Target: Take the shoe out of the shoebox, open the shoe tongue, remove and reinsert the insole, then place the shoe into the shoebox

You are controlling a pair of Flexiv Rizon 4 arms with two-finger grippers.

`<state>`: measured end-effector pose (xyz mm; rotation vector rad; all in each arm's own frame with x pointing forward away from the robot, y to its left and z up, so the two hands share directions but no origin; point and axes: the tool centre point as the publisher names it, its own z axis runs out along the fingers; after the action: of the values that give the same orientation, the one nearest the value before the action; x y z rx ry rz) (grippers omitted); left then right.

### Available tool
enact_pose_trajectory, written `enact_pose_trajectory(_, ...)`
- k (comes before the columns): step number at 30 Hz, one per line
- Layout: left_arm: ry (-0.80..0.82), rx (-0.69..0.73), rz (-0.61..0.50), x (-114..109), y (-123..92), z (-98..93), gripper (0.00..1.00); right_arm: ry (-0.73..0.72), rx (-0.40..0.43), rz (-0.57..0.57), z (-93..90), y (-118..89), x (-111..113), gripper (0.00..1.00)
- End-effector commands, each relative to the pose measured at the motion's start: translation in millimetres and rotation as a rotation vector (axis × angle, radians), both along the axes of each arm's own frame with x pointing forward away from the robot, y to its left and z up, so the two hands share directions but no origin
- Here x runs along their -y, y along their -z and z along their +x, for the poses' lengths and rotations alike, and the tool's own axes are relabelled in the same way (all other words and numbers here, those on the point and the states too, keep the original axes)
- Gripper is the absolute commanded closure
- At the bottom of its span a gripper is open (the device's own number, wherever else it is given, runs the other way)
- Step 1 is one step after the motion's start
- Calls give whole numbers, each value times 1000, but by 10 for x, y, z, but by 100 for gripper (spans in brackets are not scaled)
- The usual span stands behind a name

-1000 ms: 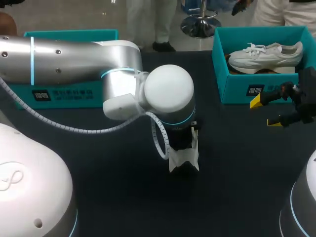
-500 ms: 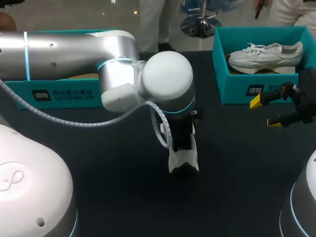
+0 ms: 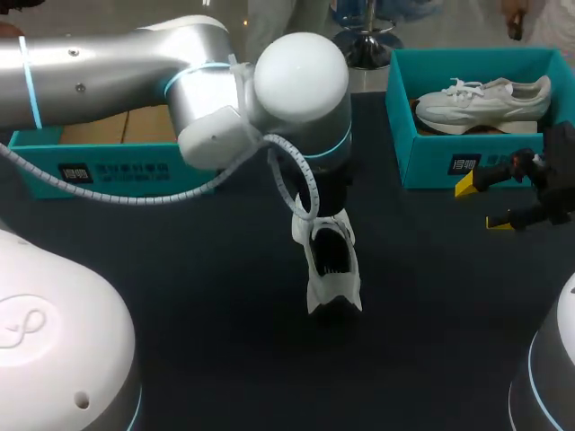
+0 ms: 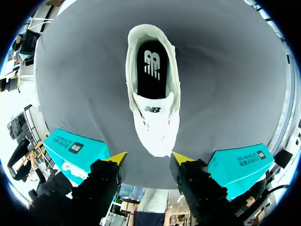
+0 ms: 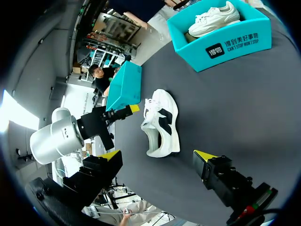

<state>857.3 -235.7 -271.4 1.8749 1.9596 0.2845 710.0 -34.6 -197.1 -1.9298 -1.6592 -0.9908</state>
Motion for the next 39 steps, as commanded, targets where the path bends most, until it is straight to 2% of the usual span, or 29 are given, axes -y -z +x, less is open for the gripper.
enact_pose_trajectory(1, 4, -4, 1, -71, -106, 33, 67, 2, -2, -3, -2, 4, -8, 0)
enact_pose_trajectory(2, 10, -5, 3, -71, -109, 35, 90, 2, -2, -3, -2, 4, -8, 0)
enact_pose_trajectory(3, 11, -4, 2, -71, -111, 36, 100, 2, -2, -3, -2, 4, -8, 0)
enact_pose_trajectory(8, 31, -16, -3, -55, -114, 16, 100, 2, -2, -3, -2, 4, -8, 0)
enact_pose_trajectory(13, 43, -59, -13, -26, -34, -96, 100, 2, -2, -3, -2, 4, -8, 0)
enact_pose_trajectory(21, 66, -291, 5, -17, 250, -297, 100, 2, -2, -3, -2, 4, -8, 0)
enact_pose_trajectory(28, 67, -389, 25, -14, 464, -348, 100, 2, -2, -3, -2, 4, -8, 0)
enact_pose_trajectory(35, 60, -438, 24, 10, 533, -391, 100, 2, -2, -3, -2, 4, -8, 0)
enact_pose_trajectory(39, 61, -510, 25, 16, 547, -485, 100, 2, -2, -3, -2, 4, -8, 0)
